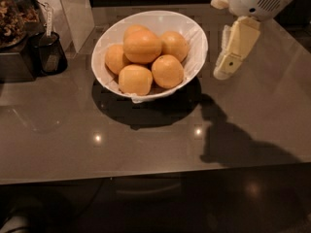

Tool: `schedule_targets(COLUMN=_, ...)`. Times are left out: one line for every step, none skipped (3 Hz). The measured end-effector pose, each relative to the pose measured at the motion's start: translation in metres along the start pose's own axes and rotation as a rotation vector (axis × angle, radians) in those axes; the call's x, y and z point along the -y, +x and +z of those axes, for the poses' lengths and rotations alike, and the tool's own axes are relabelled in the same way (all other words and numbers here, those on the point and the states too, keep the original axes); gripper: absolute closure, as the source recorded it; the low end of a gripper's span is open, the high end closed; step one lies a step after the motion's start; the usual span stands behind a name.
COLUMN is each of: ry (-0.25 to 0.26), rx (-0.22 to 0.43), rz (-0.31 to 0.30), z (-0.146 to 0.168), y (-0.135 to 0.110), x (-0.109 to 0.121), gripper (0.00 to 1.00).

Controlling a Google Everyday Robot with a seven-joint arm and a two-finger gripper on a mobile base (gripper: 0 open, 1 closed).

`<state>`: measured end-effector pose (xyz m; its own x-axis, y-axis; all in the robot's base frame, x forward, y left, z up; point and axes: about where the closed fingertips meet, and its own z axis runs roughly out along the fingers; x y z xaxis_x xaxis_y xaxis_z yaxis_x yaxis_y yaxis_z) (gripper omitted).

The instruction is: Pick orange from white bowl

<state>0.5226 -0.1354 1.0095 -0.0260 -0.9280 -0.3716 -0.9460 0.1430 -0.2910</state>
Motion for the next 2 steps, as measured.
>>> schedule_targets(ry=0.015, rx=0.01, rz=-0.007, z=-0.0032, y=-0.0059, x=0.0043, gripper=0.0)
schedule_targets(ry=0.011, rx=0.036, rz=-0.015, z=0.0018, y=-0.0114, x=0.006, gripper=0.0)
